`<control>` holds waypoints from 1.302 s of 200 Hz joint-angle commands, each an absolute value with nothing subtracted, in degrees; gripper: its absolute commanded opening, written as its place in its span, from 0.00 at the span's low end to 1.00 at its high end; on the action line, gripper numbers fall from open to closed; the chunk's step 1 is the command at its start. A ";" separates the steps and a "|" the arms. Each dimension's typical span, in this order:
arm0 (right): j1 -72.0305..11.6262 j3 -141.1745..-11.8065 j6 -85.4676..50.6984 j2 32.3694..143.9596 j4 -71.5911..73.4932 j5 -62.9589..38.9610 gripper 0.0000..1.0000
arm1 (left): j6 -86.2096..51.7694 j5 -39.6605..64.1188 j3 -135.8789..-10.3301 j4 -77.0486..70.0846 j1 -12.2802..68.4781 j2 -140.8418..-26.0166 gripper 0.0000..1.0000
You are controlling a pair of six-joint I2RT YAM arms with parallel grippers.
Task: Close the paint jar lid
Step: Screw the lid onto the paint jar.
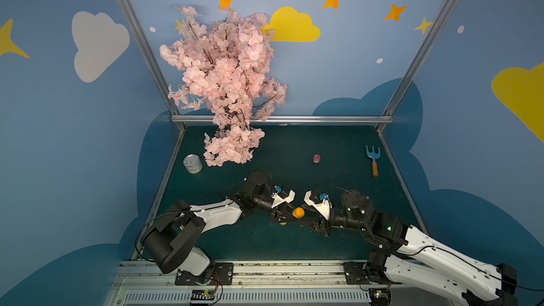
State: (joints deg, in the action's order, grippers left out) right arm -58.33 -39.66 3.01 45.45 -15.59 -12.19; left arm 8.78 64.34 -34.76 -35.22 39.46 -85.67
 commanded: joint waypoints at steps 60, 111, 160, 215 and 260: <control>-57.67 -40.96 2.50 47.10 -13.81 -10.09 0.49 | 9.69 64.37 -35.85 -33.41 39.72 -85.17 0.24; -57.48 -41.04 2.03 48.20 -13.88 -10.47 0.43 | 9.97 63.98 -35.86 -33.10 39.73 -84.99 0.24; -57.22 -40.74 1.29 48.42 -13.32 -10.02 0.37 | 10.37 63.55 -35.86 -32.52 39.73 -84.86 0.24; -56.70 -41.22 -0.45 50.12 -13.34 -10.17 0.25 | 10.96 59.26 -34.79 -33.45 39.81 -83.58 0.23; -56.69 -42.73 -5.95 54.97 -12.46 -6.96 0.16 | 13.04 43.15 -28.60 -41.13 40.68 -77.99 0.23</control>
